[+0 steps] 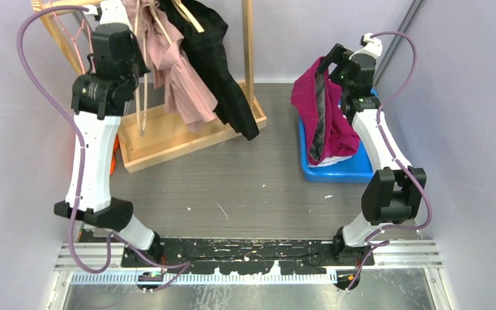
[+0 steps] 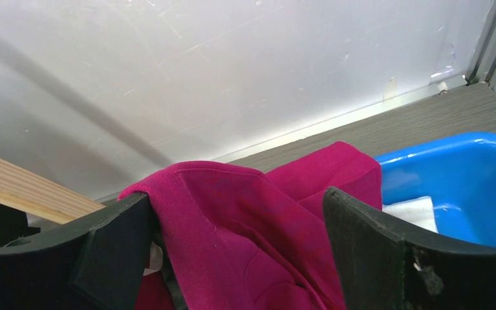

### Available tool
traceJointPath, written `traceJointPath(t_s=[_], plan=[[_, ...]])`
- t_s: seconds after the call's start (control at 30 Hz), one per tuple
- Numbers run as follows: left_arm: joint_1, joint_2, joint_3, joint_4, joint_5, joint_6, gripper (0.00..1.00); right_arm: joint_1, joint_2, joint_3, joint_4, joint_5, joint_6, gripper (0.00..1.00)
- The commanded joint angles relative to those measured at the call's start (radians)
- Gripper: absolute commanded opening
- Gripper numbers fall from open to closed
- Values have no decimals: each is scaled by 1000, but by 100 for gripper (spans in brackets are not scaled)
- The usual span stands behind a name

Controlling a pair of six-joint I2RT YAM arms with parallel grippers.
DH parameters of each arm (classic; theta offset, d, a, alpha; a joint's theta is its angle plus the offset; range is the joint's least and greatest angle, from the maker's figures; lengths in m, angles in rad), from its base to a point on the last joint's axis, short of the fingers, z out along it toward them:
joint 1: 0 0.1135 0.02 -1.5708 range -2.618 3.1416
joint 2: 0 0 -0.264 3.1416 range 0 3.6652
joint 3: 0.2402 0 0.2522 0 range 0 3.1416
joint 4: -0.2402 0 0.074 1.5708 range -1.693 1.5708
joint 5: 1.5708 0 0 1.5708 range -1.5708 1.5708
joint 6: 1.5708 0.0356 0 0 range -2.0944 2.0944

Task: Remove the skirt from the hanger
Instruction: Place the hanger at the clothesline.

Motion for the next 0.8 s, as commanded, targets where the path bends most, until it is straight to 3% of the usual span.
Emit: traceJointPath(t_s=[0.0, 0.13, 0.33, 0.53, 0.77], plan=[[74, 77, 165, 24, 58, 10, 0, -2, -46, 61, 69, -3, -20, 100], [118, 122, 246, 6, 72, 15, 0, -2, -48, 62, 64, 4, -36, 100], [122, 86, 229, 66, 75, 34, 0, -2, -36, 61, 76, 9, -33, 100], [155, 189, 425, 52, 116, 41, 0, -2, -26, 76, 79, -4, -28, 100], [244, 246, 450, 127, 166, -5, 0, -2, -29, 83, 70, 0, -58, 100]])
